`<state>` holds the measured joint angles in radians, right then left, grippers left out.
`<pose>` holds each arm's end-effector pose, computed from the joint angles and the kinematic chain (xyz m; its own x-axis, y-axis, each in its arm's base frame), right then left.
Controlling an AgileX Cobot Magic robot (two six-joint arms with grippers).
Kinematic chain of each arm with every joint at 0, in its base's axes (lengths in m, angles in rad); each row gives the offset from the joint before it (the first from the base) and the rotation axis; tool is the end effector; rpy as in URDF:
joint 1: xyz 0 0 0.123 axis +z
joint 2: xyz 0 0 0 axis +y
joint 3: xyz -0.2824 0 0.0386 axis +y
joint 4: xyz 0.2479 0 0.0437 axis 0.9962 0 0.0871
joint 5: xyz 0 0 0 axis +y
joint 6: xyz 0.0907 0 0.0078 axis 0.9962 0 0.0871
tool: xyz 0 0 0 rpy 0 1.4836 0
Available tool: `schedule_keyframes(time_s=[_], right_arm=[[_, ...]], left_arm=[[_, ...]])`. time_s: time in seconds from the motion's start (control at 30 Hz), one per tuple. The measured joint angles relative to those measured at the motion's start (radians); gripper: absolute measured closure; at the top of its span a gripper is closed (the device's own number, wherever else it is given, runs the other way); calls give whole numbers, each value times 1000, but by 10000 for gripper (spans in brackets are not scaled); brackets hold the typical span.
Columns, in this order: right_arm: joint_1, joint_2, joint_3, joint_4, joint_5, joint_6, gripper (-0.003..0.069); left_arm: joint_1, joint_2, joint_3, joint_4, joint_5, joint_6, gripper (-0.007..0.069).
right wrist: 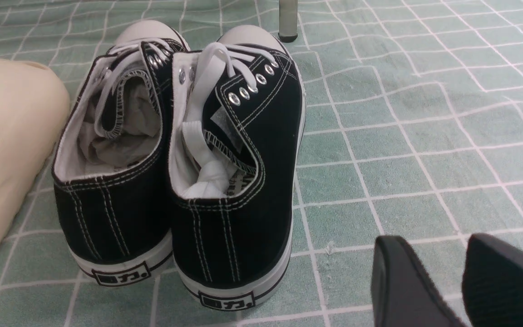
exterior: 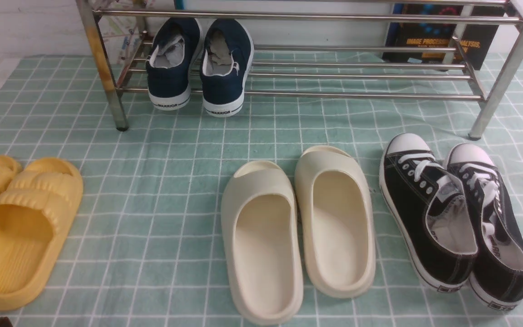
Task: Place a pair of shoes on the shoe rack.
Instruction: Use the right arm to grab the shoe closest to it
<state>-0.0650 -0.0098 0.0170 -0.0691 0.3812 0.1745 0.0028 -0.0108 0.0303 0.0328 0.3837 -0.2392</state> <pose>0.0521 -0.0057 0.1737 -0.2836 0.1288 -0.9503 0.1214 0.9878 0.0976 0.0524 0.0013 0.1690 -0.3008 -0.2081 -0.9307 -0.0785 0.9780 -0.1933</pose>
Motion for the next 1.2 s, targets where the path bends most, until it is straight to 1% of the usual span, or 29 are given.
schedule_keyframes(time_s=[0.57,0.67,0.7,0.73,0.87,0.9,0.93,0.97,1.0,1.1,1.2], right_arm=[[0,0,0,-1,0,0,412],[0,0,0,18,-7,17,412],[0,0,1,69,-17,57,412],[0,0,1,79,-18,64,412],[0,0,7,331,-46,284,412],[0,0,8,414,-48,353,412],[0,0,8,440,-48,364,412],[0,0,8,532,-51,442,412],[0,0,8,576,-52,478,412],[0,0,8,618,-53,518,412],[0,0,8,603,-60,521,412]], left_arm=[[0,0,0,0,0,0,550],[0,0,0,0,0,0,547],[0,0,0,0,0,0,547],[0,0,0,0,0,0,546],[0,0,0,0,0,0,546],[0,0,0,0,0,0,546],[0,0,0,0,0,0,546],[0,0,0,0,0,0,546],[0,0,0,0,0,0,546],[0,0,0,0,0,0,546],[0,0,0,0,0,0,546]])
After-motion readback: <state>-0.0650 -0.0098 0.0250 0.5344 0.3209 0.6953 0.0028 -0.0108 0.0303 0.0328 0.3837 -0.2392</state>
